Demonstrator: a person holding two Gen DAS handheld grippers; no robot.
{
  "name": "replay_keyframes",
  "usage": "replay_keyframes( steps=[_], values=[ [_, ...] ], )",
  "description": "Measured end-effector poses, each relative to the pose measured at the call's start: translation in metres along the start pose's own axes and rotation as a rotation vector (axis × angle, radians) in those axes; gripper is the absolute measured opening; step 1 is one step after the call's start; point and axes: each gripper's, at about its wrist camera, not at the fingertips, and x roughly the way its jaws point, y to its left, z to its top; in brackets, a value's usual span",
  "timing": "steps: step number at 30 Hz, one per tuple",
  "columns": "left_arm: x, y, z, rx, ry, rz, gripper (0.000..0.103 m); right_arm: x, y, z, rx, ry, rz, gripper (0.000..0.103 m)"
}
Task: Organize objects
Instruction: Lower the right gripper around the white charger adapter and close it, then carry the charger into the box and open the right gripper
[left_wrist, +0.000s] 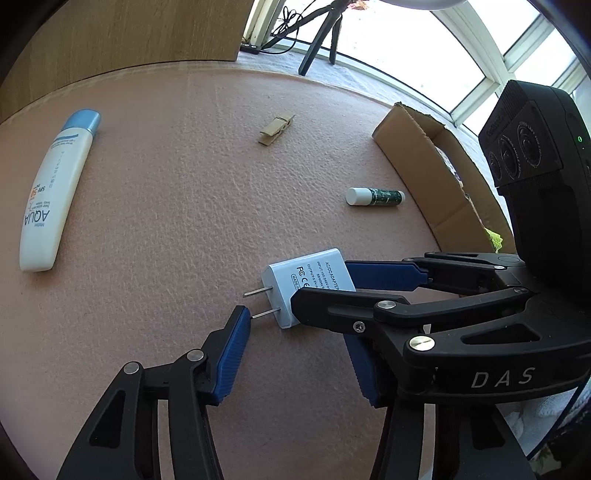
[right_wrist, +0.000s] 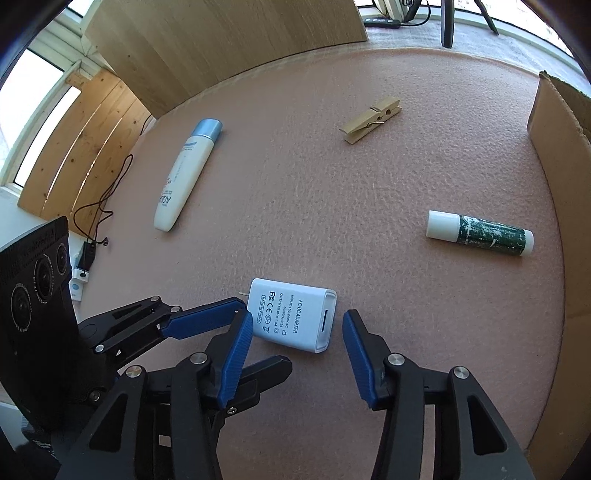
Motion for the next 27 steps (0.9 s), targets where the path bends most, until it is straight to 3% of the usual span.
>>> replay_keyframes(
  steps=[15,27],
  values=[
    [-0.013,-0.021,0.0,0.014,-0.026,-0.002,0.05,-0.026,-0.004,-0.006,0.003,-0.049,0.001,0.04],
    [-0.024,-0.104,0.025,0.139,-0.09,-0.046,0.05,-0.107,-0.043,-0.016,0.044,-0.178,-0.041,0.04]
  ],
)
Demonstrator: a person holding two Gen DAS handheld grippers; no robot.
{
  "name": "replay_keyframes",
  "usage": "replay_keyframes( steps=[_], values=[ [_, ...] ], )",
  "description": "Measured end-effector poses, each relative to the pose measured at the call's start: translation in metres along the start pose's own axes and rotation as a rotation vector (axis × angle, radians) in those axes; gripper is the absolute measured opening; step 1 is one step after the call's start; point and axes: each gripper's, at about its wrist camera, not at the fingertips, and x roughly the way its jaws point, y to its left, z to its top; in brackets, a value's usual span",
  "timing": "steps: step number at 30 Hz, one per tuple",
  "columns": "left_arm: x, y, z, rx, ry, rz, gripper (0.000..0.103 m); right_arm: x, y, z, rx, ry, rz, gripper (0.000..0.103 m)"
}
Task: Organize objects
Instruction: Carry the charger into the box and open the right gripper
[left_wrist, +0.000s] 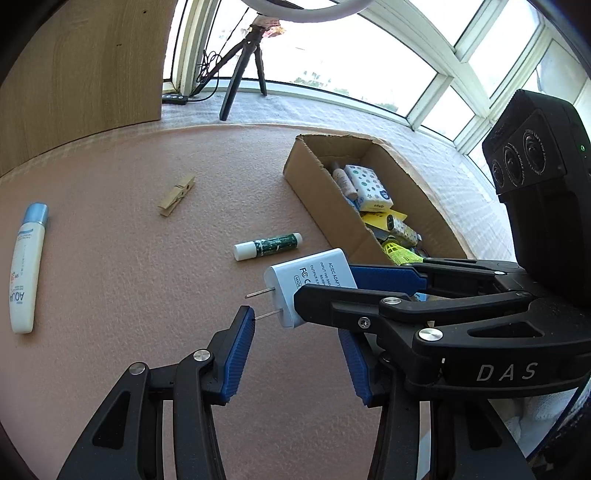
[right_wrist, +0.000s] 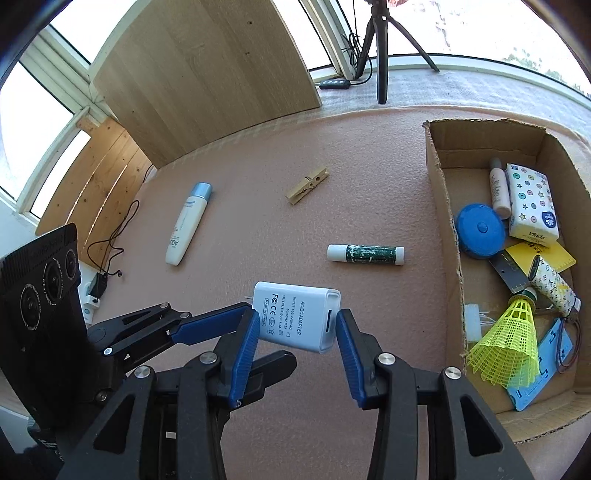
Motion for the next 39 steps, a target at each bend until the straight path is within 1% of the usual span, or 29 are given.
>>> replay_keyframes(
  steps=[7,12,17,23,30,31,32,33,34,35,36,39],
  values=[
    [0.017,-0.057,0.022,0.083,-0.003,-0.045,0.05,-0.042,-0.037,-0.001,0.037,-0.061,-0.057,0.04],
    [0.039,-0.097,0.035,0.128,0.009,-0.086,0.05,-0.068,-0.07,-0.007,0.076,-0.087,-0.1,0.04],
    [0.062,-0.134,0.04,0.166,0.03,-0.119,0.05,-0.086,-0.101,-0.014,0.115,-0.1,-0.135,0.04],
    [0.079,-0.161,0.045,0.193,0.048,-0.139,0.05,-0.1,-0.13,-0.02,0.15,-0.112,-0.152,0.04],
    [0.093,-0.175,0.049,0.206,0.078,-0.152,0.051,-0.106,-0.148,-0.024,0.164,-0.117,-0.159,0.04],
    [0.096,-0.175,0.049,0.211,0.085,-0.15,0.056,-0.106,-0.149,-0.024,0.159,-0.118,-0.159,0.04],
    [0.097,-0.177,0.049,0.214,0.086,-0.138,0.073,-0.106,-0.149,-0.023,0.157,-0.121,-0.157,0.04],
    [0.096,-0.177,0.05,0.214,0.077,-0.12,0.083,-0.106,-0.15,-0.023,0.16,-0.12,-0.167,0.05],
    [0.094,-0.177,0.05,0.215,0.06,-0.108,0.092,-0.106,-0.151,-0.022,0.164,-0.122,-0.188,0.066],
    [0.093,-0.177,0.05,0.217,0.05,-0.104,0.092,-0.107,-0.152,-0.022,0.167,-0.129,-0.209,0.072],
    [0.092,-0.176,0.05,0.216,0.052,-0.101,0.092,-0.109,-0.152,-0.021,0.165,-0.142,-0.219,0.074],
    [0.094,-0.172,0.051,0.208,0.061,-0.083,0.092,-0.108,-0.152,-0.019,0.155,-0.141,-0.249,0.075]
  ],
)
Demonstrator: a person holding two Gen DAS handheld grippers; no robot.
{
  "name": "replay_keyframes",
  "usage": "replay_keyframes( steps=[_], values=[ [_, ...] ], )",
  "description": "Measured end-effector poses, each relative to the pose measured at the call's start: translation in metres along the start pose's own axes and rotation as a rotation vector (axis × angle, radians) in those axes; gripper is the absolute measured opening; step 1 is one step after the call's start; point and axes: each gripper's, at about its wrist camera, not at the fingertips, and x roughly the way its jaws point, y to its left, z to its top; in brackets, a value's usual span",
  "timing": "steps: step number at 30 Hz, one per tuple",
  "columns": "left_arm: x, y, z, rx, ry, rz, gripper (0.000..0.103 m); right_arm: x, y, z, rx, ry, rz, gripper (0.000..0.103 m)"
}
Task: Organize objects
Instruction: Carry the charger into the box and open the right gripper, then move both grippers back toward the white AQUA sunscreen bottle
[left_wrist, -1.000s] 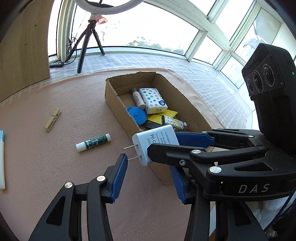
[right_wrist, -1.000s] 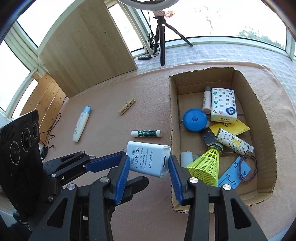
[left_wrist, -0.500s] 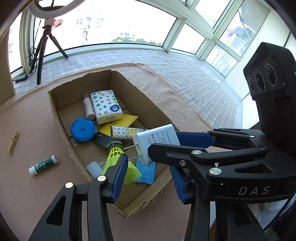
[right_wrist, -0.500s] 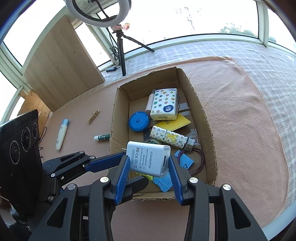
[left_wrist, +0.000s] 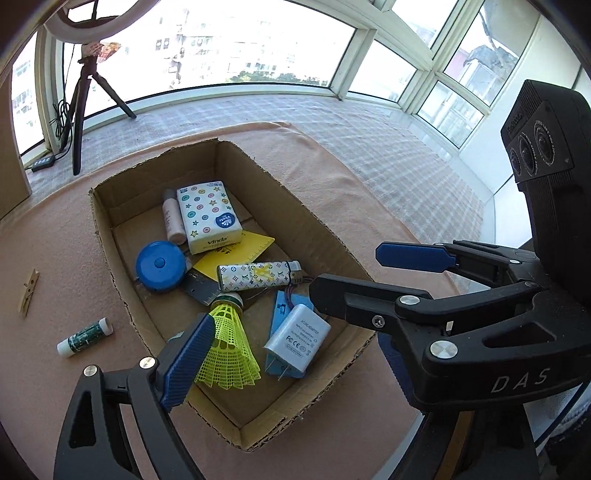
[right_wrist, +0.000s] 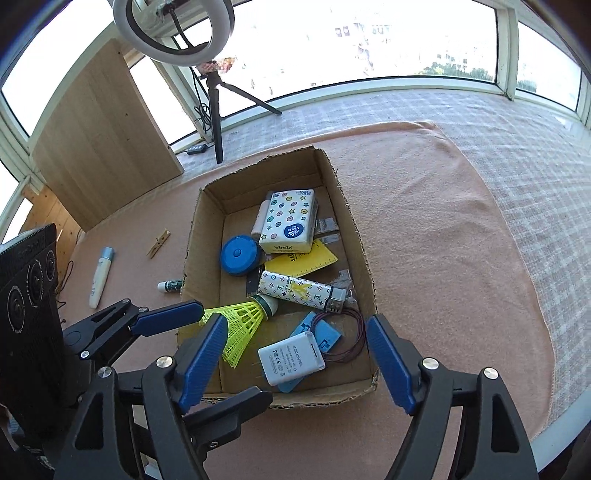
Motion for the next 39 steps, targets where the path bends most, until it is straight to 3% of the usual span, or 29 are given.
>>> replay_keyframes(
  steps=[9,15,27,39],
  values=[
    [-0.01,0.013,-0.008,-0.027,-0.004,0.038,0.092,0.009,0.003,0.001,0.008,0.021,0.002,0.075],
    [-0.033,0.035,-0.02,-0.064,-0.006,0.101,0.092,0.009,0.022,0.0,-0.009,0.029,0.008,0.075],
    [-0.105,0.114,-0.058,-0.125,-0.027,0.252,0.098,0.011,0.109,-0.009,-0.087,-0.007,-0.003,0.076],
    [-0.167,0.209,-0.095,-0.205,-0.042,0.325,0.098,0.038,0.196,-0.013,-0.107,-0.004,0.008,0.077]
  ],
)
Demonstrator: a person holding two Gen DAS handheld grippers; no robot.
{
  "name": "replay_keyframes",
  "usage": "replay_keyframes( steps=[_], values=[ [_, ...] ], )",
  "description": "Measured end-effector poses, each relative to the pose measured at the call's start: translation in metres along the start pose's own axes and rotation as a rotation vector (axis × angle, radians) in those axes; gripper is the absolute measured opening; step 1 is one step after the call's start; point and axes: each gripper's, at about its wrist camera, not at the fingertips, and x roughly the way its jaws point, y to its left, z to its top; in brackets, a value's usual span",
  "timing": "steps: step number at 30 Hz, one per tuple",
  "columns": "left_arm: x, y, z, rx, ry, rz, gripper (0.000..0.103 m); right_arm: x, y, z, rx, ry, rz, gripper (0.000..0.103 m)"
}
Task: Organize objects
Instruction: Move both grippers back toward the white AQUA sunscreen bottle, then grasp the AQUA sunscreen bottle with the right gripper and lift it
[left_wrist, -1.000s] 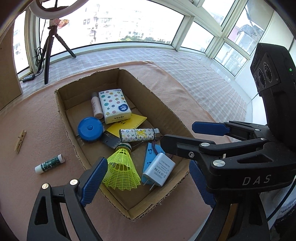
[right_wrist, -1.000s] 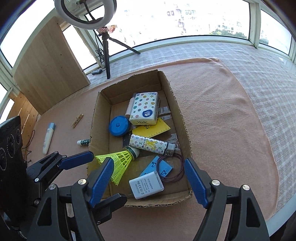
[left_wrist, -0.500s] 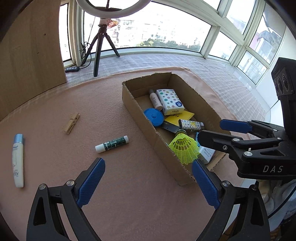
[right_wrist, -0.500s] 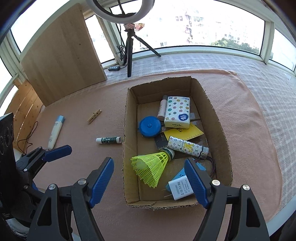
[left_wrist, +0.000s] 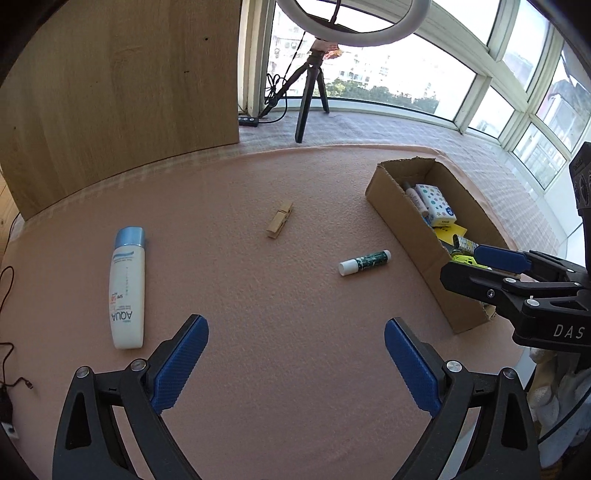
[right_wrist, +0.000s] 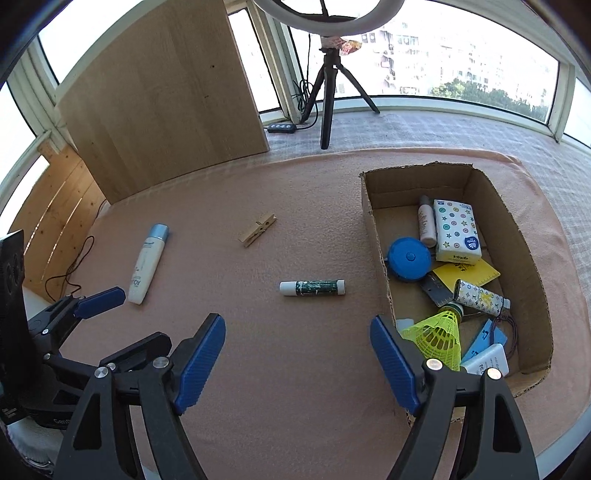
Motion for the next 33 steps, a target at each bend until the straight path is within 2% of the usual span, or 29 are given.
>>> replay_keyframes(
  steps=[9,19,26,33],
  values=[
    [-0.008,0.09,-0.004,-0.08,-0.012,0.052,0.098,0.03,0.049,0.009,-0.034,0.009,0.025,0.077],
    [0.006,0.176,-0.002,-0.121,0.009,0.068,0.098,0.079,0.094,0.027,-0.043,0.074,0.134,0.077],
    [0.027,0.204,0.005,-0.132,0.041,0.028,0.098,0.107,0.131,0.048,-0.072,0.105,0.128,0.077],
    [0.044,0.21,0.007,-0.12,0.052,-0.019,0.098,0.142,0.166,0.061,-0.082,0.164,0.179,0.078]
  ],
)
